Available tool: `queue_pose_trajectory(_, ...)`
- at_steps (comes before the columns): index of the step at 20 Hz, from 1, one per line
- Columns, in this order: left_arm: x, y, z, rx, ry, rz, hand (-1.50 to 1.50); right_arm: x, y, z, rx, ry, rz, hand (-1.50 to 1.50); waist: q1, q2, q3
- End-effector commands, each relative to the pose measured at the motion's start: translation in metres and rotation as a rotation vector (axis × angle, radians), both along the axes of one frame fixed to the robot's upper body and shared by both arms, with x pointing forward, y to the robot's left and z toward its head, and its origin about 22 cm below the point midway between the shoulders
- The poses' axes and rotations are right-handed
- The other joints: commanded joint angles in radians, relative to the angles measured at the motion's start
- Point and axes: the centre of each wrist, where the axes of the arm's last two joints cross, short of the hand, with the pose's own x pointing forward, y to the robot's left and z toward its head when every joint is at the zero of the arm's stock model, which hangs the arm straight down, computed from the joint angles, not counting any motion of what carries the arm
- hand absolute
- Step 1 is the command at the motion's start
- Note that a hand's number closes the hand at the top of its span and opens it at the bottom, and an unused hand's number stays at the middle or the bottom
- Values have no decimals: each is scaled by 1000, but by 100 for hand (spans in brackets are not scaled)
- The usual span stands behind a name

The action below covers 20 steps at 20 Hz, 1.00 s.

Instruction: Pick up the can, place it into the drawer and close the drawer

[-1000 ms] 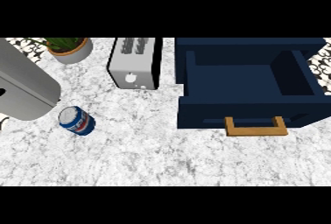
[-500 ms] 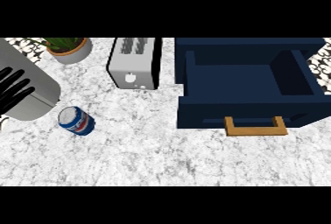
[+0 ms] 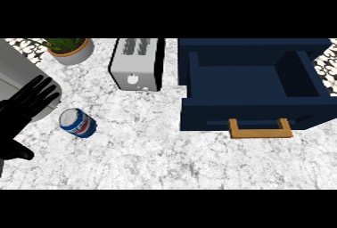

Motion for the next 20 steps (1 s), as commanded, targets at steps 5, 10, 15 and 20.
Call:
queue_pose_trajectory(5,2,-15,-50,56,23,65,-150,-20,-1,-9,-2,-15,15,-150,-3,0,0)
queue_pose_trajectory(10,11,0,-73,58,14,105,-150,-4,7,11,5,-11,11,-150,-3,2,-1)
queue_pose_trajectory(15,9,27,-88,46,15,130,-150,2,-10,2,-2,-9,16,-150,-5,4,-1)
queue_pose_trajectory(20,-1,36,-109,85,54,121,-150,-1,-8,13,-6,-6,10,-150,-8,5,-2)
